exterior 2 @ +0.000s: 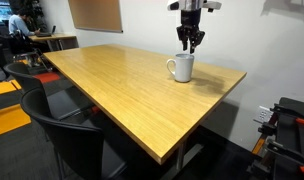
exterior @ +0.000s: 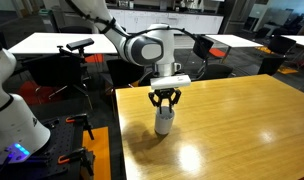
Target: Take the marker from the white cup and put it on the table
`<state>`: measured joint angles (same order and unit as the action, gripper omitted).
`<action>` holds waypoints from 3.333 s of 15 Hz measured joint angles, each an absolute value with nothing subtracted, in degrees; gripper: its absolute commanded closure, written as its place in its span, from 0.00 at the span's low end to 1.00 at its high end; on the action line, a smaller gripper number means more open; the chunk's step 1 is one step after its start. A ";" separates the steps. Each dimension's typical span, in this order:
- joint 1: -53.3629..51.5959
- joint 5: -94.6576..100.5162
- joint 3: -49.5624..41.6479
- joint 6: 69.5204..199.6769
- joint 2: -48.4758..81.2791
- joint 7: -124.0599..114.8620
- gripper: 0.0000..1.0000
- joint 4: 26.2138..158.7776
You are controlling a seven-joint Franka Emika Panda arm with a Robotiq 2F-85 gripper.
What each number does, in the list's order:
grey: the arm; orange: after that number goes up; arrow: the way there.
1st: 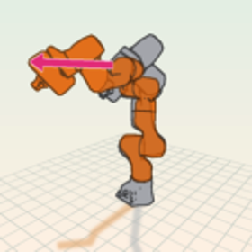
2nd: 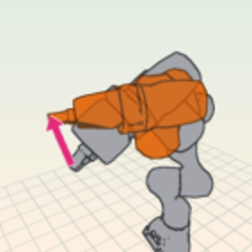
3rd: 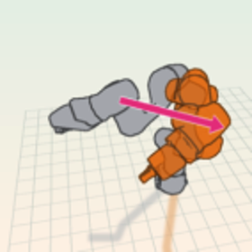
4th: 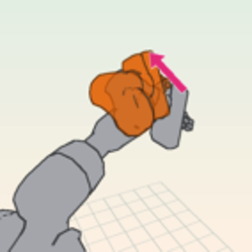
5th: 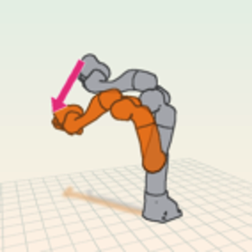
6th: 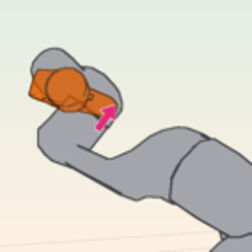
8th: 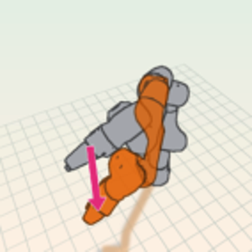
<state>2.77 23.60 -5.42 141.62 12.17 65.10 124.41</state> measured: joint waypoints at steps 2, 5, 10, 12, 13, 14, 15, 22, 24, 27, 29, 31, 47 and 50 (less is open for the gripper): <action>2.77 23.60 -5.38 141.58 13.08 65.10 0.53 123.98; 2.77 23.60 -5.28 141.47 14.43 65.10 0.53 123.40; 2.77 23.60 -4.93 140.96 16.61 65.10 0.56 121.88; 2.77 23.60 -4.81 140.68 17.28 65.10 0.55 121.19; 2.77 23.59 -4.75 140.50 17.56 65.11 0.56 120.86; 2.77 23.59 -4.71 140.26 17.79 65.11 0.56 120.55; 2.77 23.58 -4.69 140.00 17.99 65.11 0.57 120.29; 2.78 23.57 -4.44 135.89 19.25 65.11 0.55 117.94; 2.79 23.57 -4.36 134.99 19.57 65.11 0.58 117.40; 2.79 23.57 -4.25 133.77 20.12 65.11 0.82 116.57; 2.79 23.57 -4.20 133.39 20.55 65.11 0.99 116.13; 2.79 23.57 -4.10 133.09 20.77 65.11 0.95 115.74; 2.15 24.18 -2.17 125.31 13.63 64.62 0.95 115.47; 1.54 25.78 -2.00 125.08 9.59 63.11 0.95 116.52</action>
<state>1.54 25.78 -2.00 125.08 9.59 63.11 116.52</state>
